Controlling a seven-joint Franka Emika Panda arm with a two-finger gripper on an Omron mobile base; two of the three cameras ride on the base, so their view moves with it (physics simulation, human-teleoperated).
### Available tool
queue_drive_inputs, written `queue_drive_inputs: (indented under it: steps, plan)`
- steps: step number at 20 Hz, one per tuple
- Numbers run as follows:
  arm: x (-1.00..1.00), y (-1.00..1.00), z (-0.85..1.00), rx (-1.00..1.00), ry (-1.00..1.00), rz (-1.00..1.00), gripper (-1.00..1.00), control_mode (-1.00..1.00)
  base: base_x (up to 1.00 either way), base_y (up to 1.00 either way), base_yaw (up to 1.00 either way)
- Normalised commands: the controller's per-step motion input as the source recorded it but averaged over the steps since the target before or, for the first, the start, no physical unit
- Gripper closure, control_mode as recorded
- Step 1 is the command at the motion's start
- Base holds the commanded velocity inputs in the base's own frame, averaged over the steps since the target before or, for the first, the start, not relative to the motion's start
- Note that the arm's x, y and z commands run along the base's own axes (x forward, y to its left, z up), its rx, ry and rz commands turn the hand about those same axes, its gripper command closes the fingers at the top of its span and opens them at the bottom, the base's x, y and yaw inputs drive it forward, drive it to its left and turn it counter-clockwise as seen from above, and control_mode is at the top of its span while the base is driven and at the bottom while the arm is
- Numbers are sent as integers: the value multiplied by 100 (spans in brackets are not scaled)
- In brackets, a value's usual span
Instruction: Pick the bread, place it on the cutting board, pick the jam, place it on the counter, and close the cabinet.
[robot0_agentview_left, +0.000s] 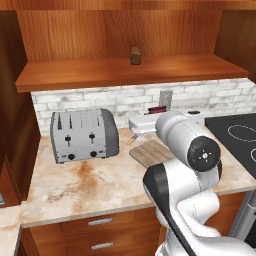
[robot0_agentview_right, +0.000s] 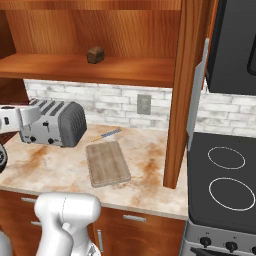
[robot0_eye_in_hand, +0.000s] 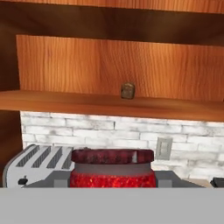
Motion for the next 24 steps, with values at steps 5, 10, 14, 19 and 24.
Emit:
queue_drive_inputs:
  steps: [5,10,14,19,24]
  plan:
    - [-55,2,-20,0,-8,0,100,-100,0,0,0]
    - [-49,7,-23,0,-8,0,100,-100,0,0,0]
    - [-35,19,-30,0,-8,0,100,-100,0,0,0]
    - [-28,29,-33,0,-12,0,100,-100,0,0,0]
    - [-21,31,-30,0,-8,0,100,-100,0,0,0]
